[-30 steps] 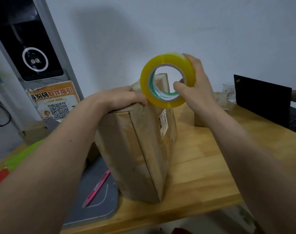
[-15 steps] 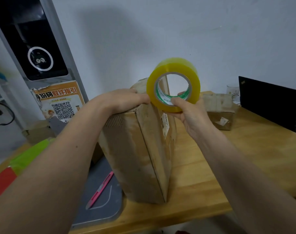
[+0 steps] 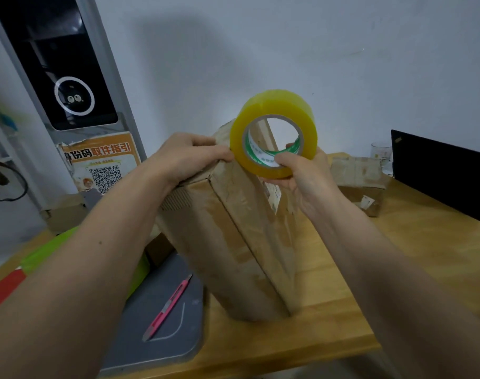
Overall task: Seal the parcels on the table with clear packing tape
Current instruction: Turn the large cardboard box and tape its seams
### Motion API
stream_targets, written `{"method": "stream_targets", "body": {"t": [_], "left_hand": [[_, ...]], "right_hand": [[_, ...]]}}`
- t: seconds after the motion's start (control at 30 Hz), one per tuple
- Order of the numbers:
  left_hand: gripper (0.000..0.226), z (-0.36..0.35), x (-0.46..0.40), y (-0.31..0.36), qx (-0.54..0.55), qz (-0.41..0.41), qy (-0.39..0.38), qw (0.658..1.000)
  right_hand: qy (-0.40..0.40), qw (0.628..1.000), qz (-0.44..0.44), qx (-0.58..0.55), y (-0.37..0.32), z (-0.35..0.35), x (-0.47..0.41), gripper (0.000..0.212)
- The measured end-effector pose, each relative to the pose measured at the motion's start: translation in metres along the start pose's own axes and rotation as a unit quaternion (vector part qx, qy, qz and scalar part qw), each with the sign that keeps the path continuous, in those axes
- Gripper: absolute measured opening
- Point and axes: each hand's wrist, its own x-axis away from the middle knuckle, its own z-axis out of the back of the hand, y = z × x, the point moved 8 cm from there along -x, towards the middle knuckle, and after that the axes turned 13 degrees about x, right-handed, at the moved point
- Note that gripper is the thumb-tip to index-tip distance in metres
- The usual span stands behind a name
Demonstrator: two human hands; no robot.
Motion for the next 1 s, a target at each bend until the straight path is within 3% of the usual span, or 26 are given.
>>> {"method": "stream_targets", "body": {"t": [0.1,0.2,0.3,0.33,0.4,0.43,0.5,0.6,0.73,0.9,0.93,1.0], "left_hand": [[0.052,-0.002,0.005,-0.01,0.102,0.008,0.021,0.995],[0.064,-0.012,0.012,-0.036,0.199,0.037,0.041,0.978],[0.08,-0.028,0.022,-0.069,0.269,0.067,0.045,0.96],[0.07,-0.034,0.026,-0.08,0.293,0.075,0.038,0.952],[0.03,-0.045,0.036,-0.103,0.341,0.101,0.042,0.934],[0.024,-0.053,0.041,-0.116,0.371,0.126,0.029,0.919],[0.031,-0.06,0.047,-0.139,0.405,0.154,0.013,0.901],[0.042,-0.058,0.057,-0.164,0.407,0.184,0.035,0.894],[0.025,-0.065,0.073,-0.186,0.402,0.176,0.02,0.898],[0.01,-0.045,0.068,-0.202,0.189,0.158,0.035,0.969],[0.006,-0.044,0.066,-0.201,0.191,0.15,0.033,0.97],[0.025,-0.052,0.064,-0.199,0.243,0.133,0.012,0.961]], "right_hand": [[0.034,0.998,0.01,0.045,-0.011,0.0,-0.007,0.03],[0.042,0.996,0.018,0.082,-0.012,-0.004,-0.01,0.038],[0.03,0.991,0.022,0.132,-0.002,-0.012,-0.004,0.02],[0.026,0.989,0.018,0.147,0.006,-0.014,-0.002,0.015],[0.017,0.985,0.01,0.174,0.022,-0.02,0.001,0.013],[0.014,0.981,0.005,0.192,0.03,-0.023,0.001,0.014],[0.007,0.973,-0.003,0.232,0.042,-0.03,0.002,0.016],[-0.027,0.959,-0.018,0.28,0.061,-0.044,0.003,0.023],[-0.077,0.943,-0.033,0.321,0.083,-0.063,0.01,0.027],[-0.102,0.943,-0.068,0.31,0.109,-0.063,0.019,0.023],[-0.099,0.947,-0.071,0.297,0.111,-0.062,0.019,0.024],[-0.091,0.951,-0.07,0.287,0.114,-0.059,0.019,0.029]]}}
